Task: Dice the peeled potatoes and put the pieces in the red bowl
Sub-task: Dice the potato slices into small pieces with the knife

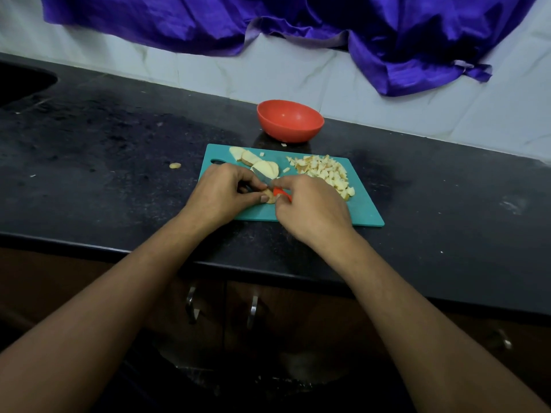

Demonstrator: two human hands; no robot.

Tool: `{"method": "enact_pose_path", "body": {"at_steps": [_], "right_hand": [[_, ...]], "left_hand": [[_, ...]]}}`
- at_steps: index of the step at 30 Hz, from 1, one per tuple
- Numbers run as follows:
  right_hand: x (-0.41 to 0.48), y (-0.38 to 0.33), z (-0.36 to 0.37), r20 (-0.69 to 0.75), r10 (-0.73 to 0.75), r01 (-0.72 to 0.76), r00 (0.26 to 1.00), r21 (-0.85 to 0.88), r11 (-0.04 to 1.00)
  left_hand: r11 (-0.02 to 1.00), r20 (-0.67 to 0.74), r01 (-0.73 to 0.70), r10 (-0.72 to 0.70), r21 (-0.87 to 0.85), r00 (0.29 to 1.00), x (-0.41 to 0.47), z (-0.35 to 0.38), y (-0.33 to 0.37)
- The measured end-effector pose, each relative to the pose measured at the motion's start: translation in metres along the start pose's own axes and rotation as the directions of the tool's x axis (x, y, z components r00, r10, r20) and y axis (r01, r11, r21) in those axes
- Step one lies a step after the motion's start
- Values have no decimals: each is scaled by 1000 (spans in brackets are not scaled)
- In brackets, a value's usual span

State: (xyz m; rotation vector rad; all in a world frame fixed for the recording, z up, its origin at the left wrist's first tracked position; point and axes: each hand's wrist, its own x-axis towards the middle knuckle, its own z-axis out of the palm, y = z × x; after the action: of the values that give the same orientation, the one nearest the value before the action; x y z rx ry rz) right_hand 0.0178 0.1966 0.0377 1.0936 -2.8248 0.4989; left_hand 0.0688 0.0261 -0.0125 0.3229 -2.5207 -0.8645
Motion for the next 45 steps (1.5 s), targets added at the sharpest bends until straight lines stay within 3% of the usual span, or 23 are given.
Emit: {"method": "enact_pose_path", "body": {"at_steps": [7,14,35,45], "right_hand": [[-12,-5,5,-5,-68,67,998,-128,990],[8,9,-20,122,12,-14,992,15,1000],[22,0,-44,183,-47,64,982,-91,994],[-32,20,5,14,-178,178,984,-173,969]], "left_hand": [[1000,-7,-5,5,17,1000,-2,-2,1],[1000,-16,12,-12,-5,1000,-1,0,1],[999,-5,-13,13,35,1000,-5,-1,4],[1000,-19,-26,26,-10,999,-6,-1,4]]}}
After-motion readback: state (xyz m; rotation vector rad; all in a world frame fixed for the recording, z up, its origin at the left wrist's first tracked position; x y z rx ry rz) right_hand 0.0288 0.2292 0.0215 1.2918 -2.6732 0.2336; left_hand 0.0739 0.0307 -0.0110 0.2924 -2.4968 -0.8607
